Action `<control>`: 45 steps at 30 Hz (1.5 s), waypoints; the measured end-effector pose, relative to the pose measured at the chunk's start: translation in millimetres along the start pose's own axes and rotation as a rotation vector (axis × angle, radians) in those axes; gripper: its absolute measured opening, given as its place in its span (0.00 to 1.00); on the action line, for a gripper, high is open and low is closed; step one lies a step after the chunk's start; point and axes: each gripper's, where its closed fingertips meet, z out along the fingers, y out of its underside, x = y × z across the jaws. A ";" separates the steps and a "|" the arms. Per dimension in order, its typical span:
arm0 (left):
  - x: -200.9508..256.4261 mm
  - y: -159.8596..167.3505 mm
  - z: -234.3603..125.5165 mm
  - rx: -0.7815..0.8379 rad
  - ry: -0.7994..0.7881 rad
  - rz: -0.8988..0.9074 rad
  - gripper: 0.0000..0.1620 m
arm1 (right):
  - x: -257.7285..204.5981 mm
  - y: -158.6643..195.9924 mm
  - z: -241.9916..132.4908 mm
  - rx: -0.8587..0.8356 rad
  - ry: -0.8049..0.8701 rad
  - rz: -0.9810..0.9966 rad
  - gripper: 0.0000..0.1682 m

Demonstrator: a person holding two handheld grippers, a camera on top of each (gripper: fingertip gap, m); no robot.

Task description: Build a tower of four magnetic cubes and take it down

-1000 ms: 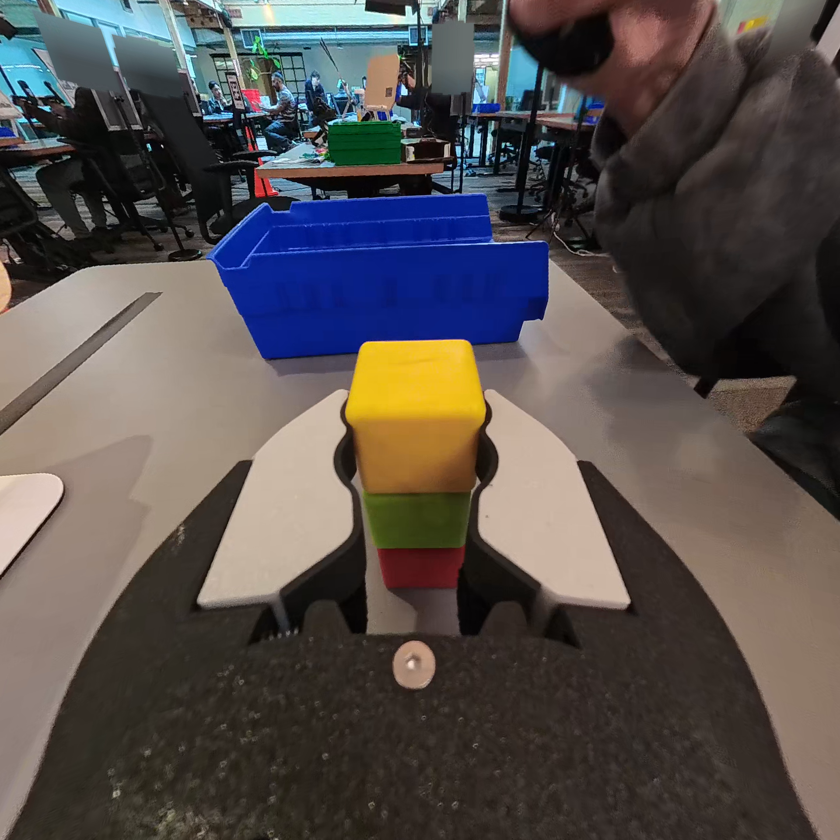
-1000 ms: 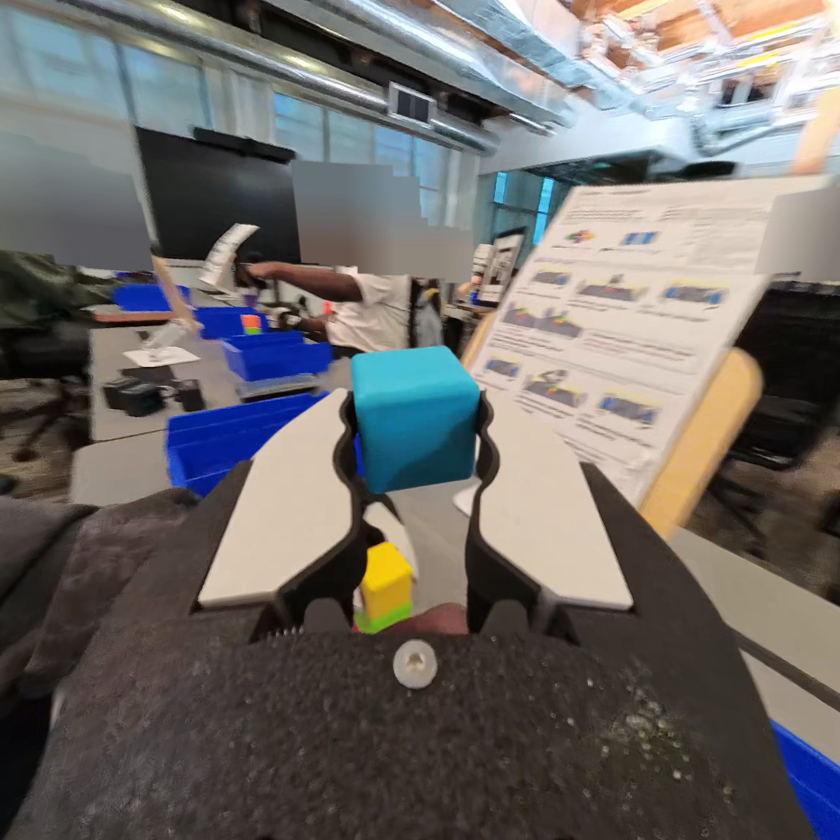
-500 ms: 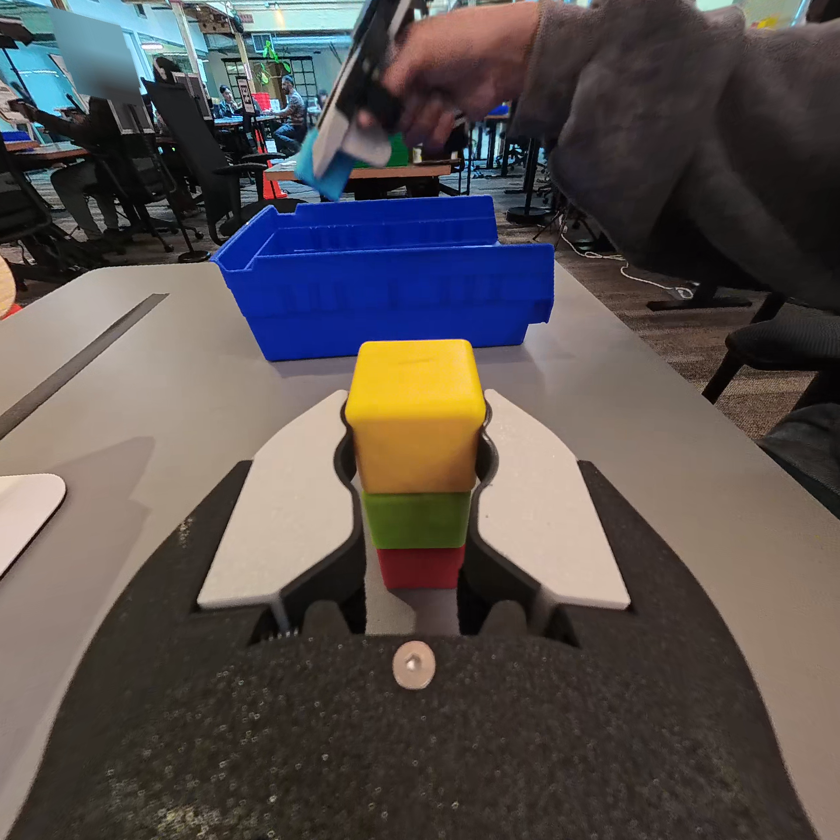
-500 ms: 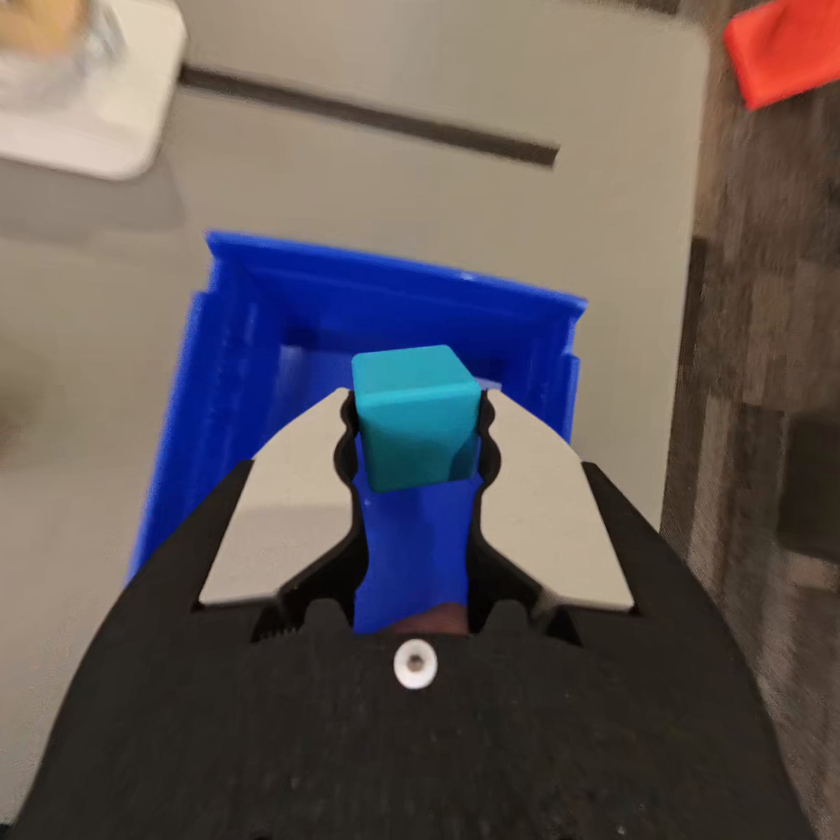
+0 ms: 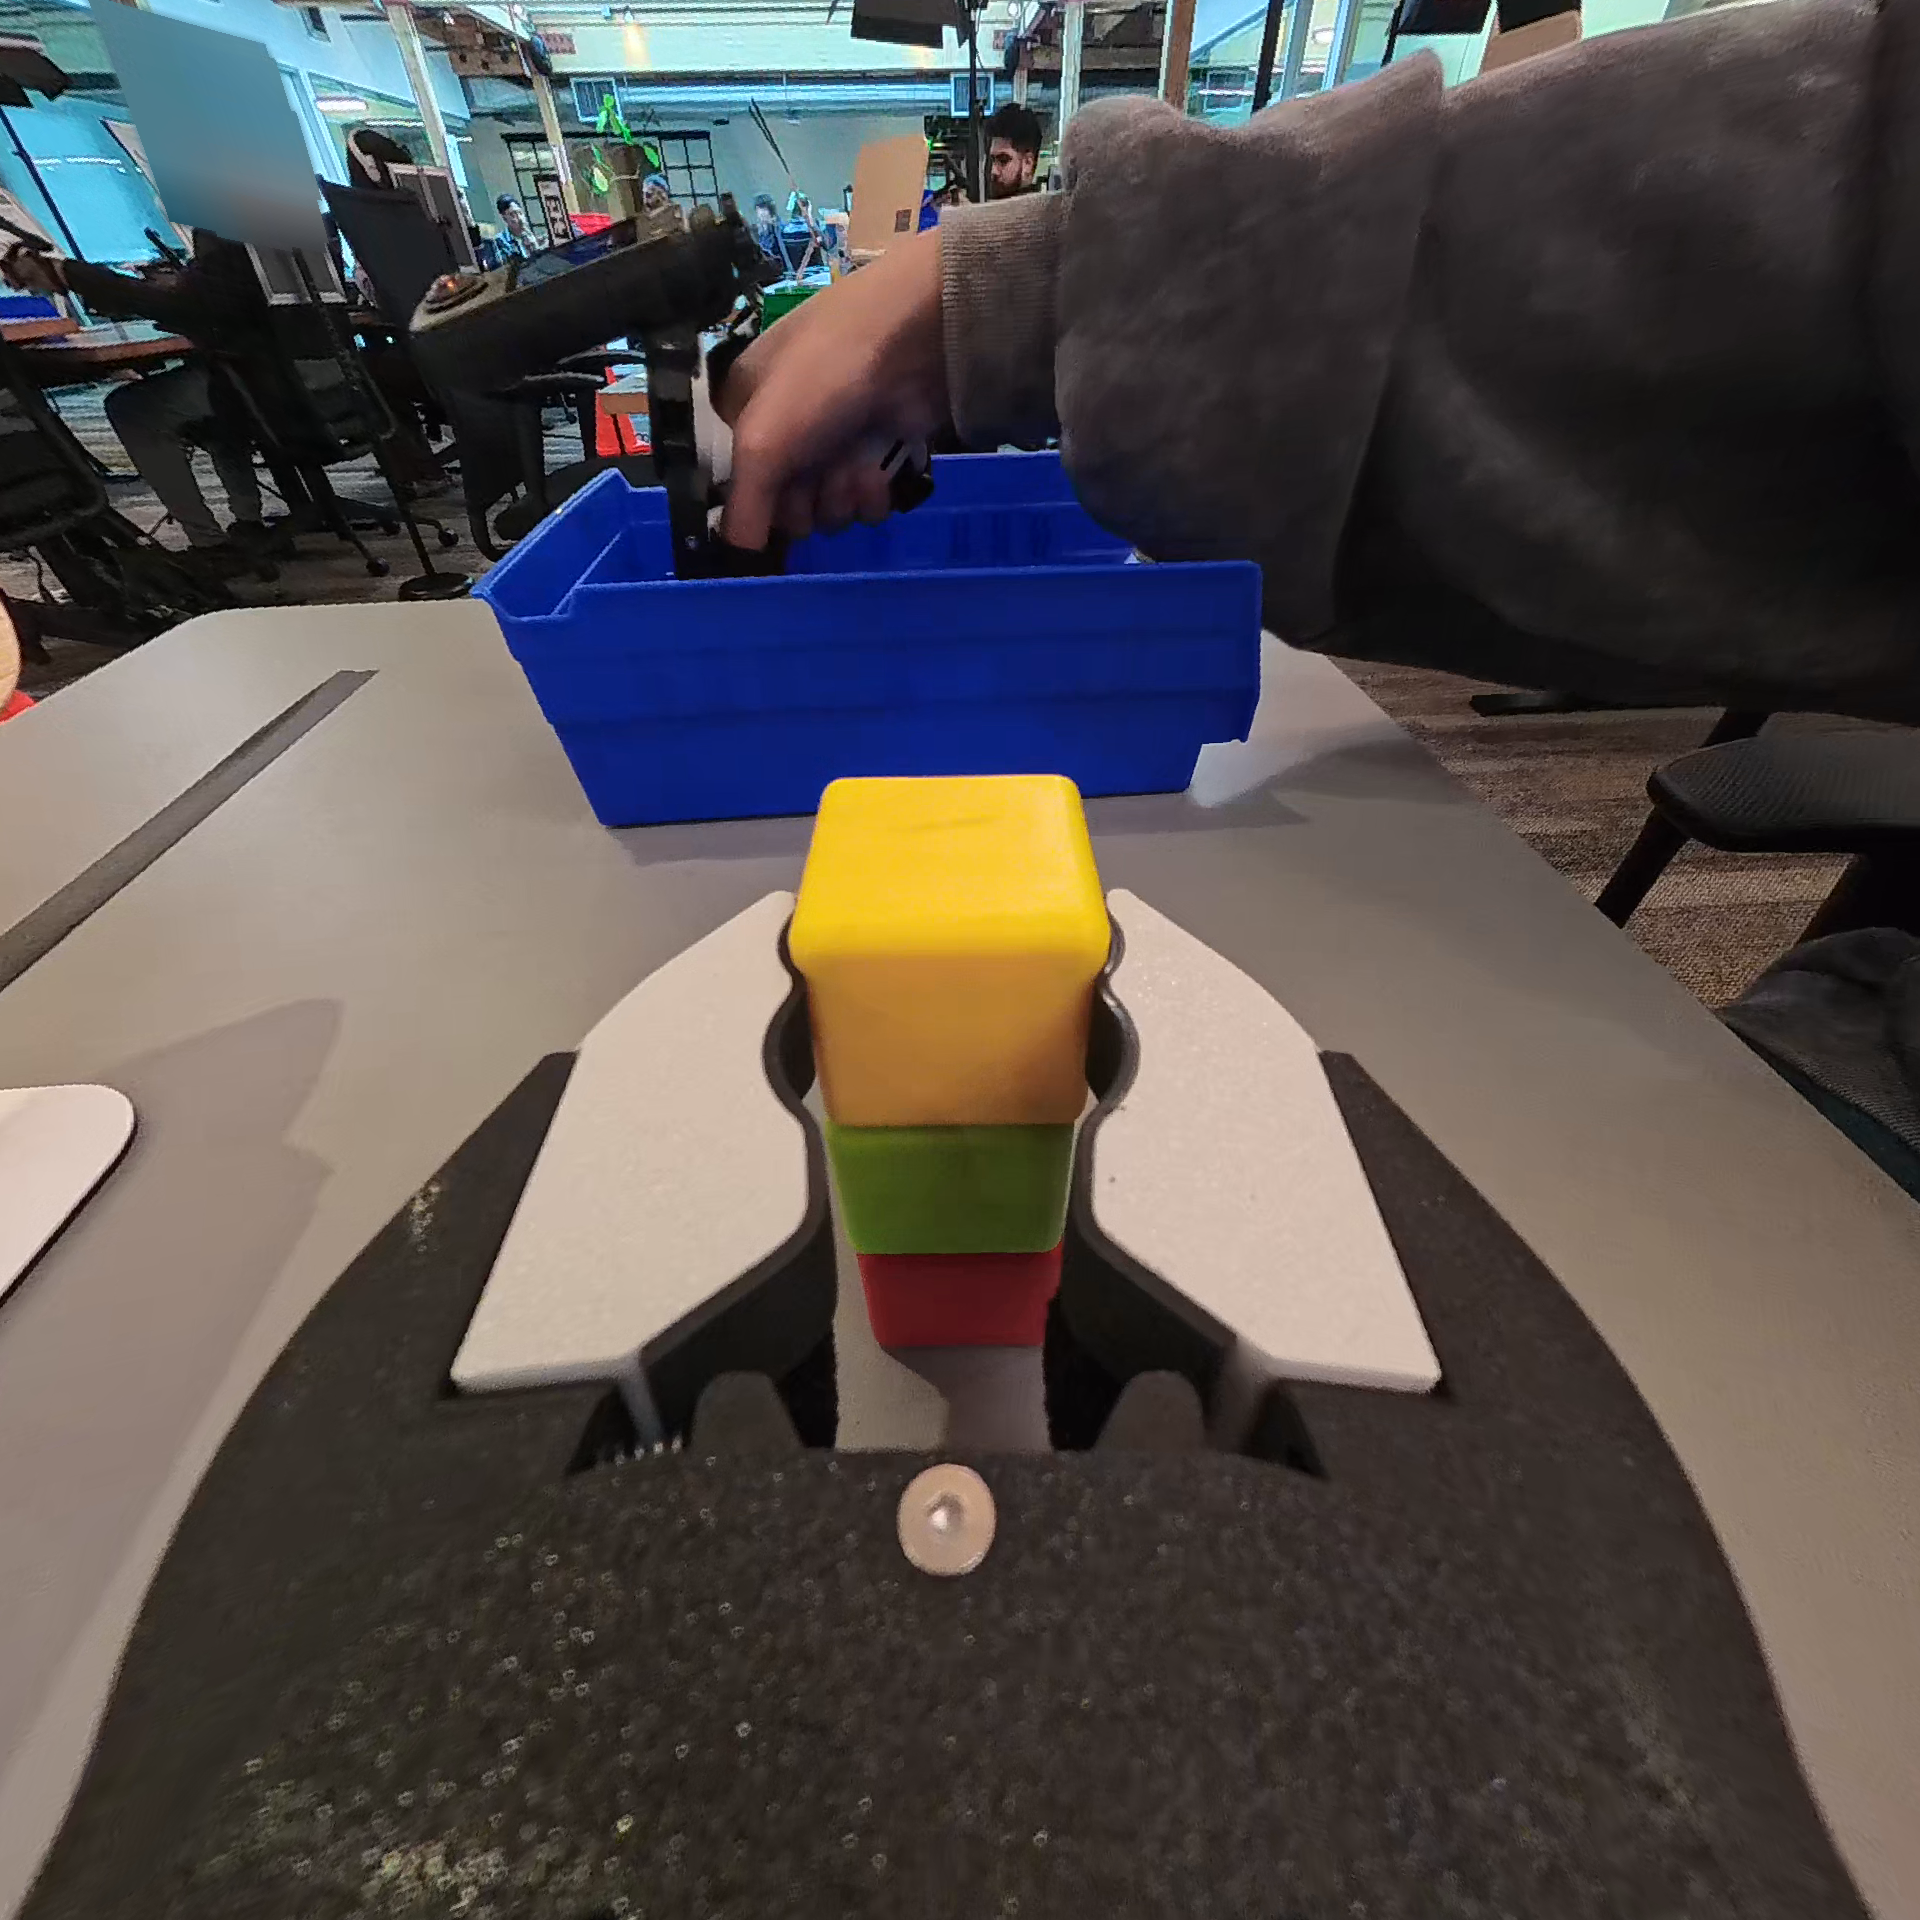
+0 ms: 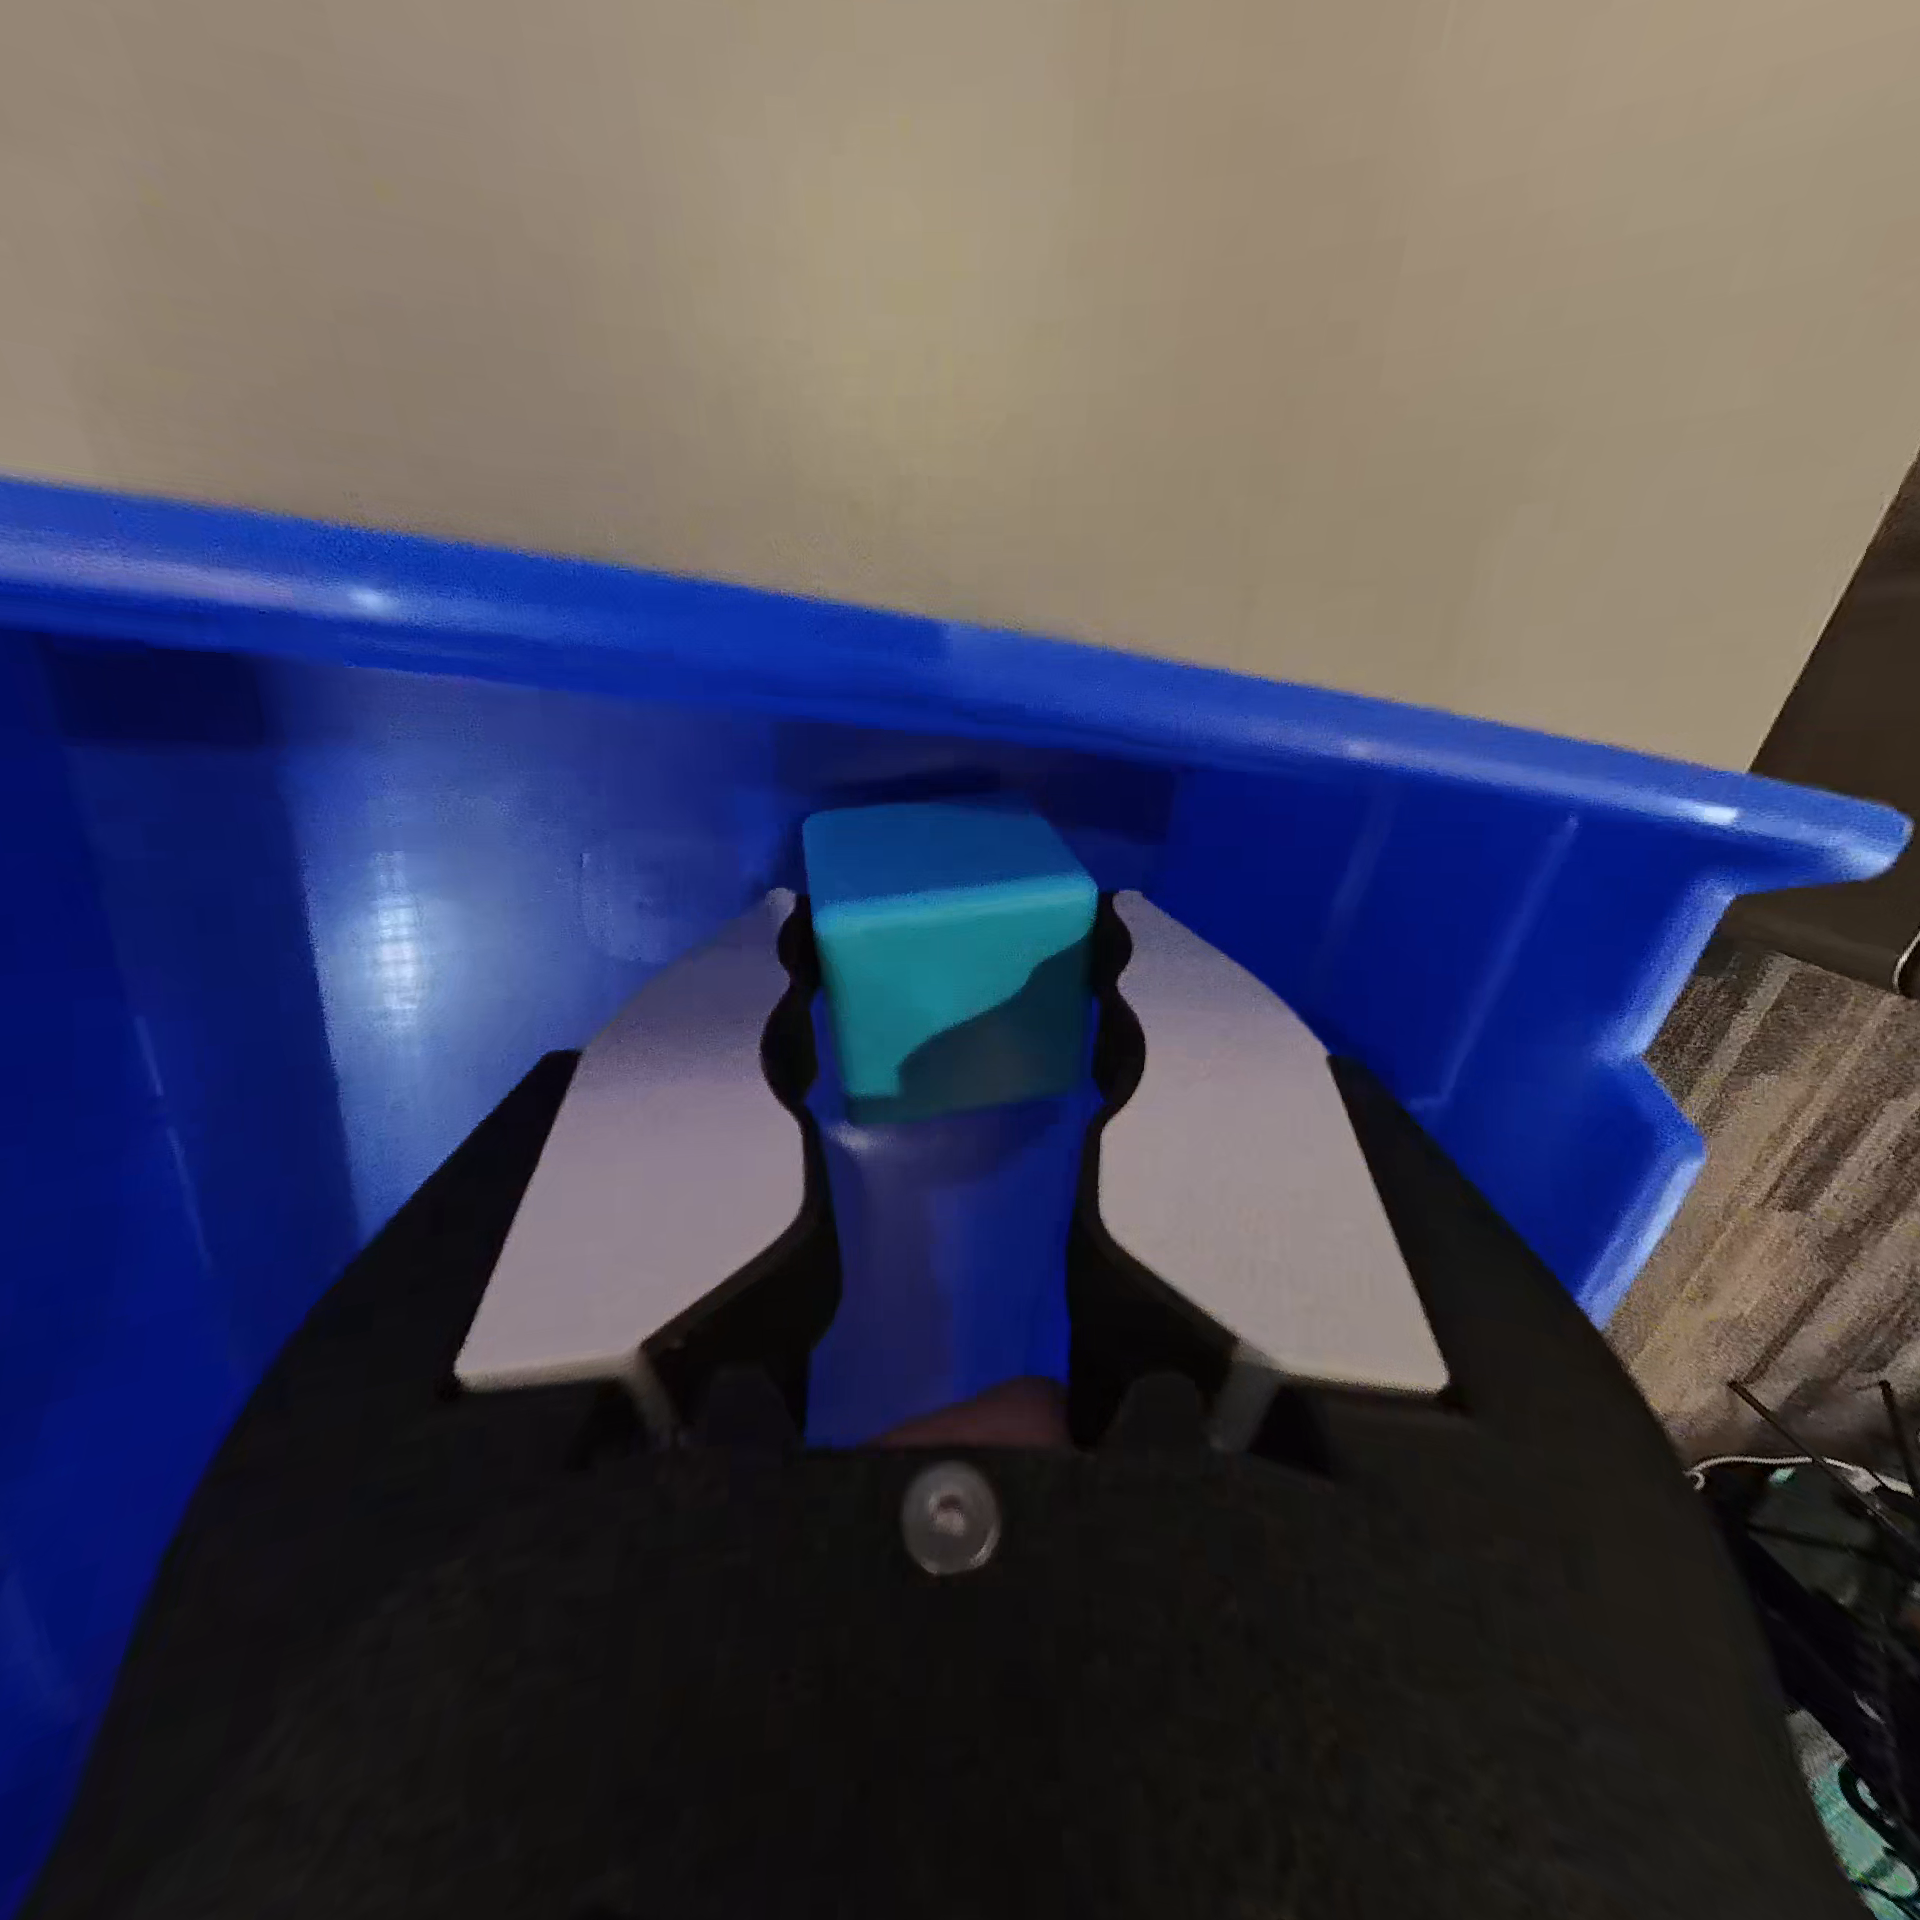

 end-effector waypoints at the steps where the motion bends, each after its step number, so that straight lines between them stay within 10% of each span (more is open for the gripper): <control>1: 0.1 -0.1 0.2 -0.001 0.001 0.000 0.31 | 1.1 0.3 0.9 -0.005 0.003 0.004 0.30; 8: 0.2 -0.3 1.2 0.001 -0.007 0.001 0.31 | 3.8 -9.4 -15.8 0.148 0.048 -0.052 0.41; 13: -0.1 -0.4 1.3 0.003 -0.015 0.002 0.31 | -39.9 -0.1 -129.3 0.661 0.086 -0.113 0.40; 18: -0.2 -0.3 1.3 0.005 -0.024 -0.009 0.31 | -137.9 95.4 -225.3 1.150 -0.156 -0.056 0.34; 22: 1.2 3.6 1.1 -0.020 -0.034 -0.005 0.35 | -249.7 178.6 -202.0 1.198 -0.609 -0.010 0.33; 27: 3.5 -2.4 -10.6 -0.004 -0.035 -0.058 0.53 | -320.5 245.5 -175.7 1.190 -0.731 -0.099 0.33; 40: -8.7 46.9 0.6 -0.284 -0.126 -0.015 0.54 | -332.6 248.7 -167.4 1.175 -0.745 -0.176 0.32; 45: -0.1 52.3 12.3 -0.327 -0.106 0.061 0.35 | -332.3 244.7 -165.3 1.171 -0.744 -0.161 0.31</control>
